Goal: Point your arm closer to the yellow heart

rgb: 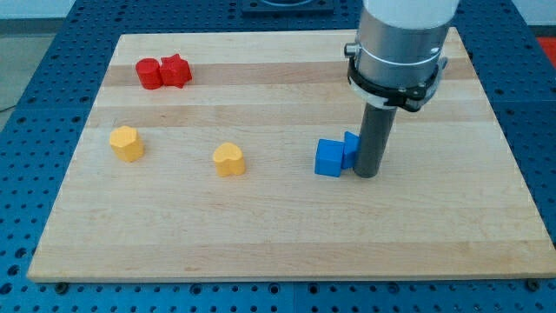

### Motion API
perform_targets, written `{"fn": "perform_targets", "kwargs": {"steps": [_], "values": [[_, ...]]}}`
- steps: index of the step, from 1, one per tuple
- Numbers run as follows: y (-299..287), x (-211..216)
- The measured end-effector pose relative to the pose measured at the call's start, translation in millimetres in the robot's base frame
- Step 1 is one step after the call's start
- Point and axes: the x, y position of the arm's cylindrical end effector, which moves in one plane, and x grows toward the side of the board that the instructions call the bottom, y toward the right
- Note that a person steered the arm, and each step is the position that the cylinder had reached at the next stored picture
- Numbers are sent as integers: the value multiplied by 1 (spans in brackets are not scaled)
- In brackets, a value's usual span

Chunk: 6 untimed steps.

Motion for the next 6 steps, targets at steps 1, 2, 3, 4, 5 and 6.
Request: {"fn": "perform_targets", "kwargs": {"steps": [1,2,3,4,5,6], "values": [[52,3],[40,46],[-31,75],[-76,64],[-97,37],[-117,19]]}}
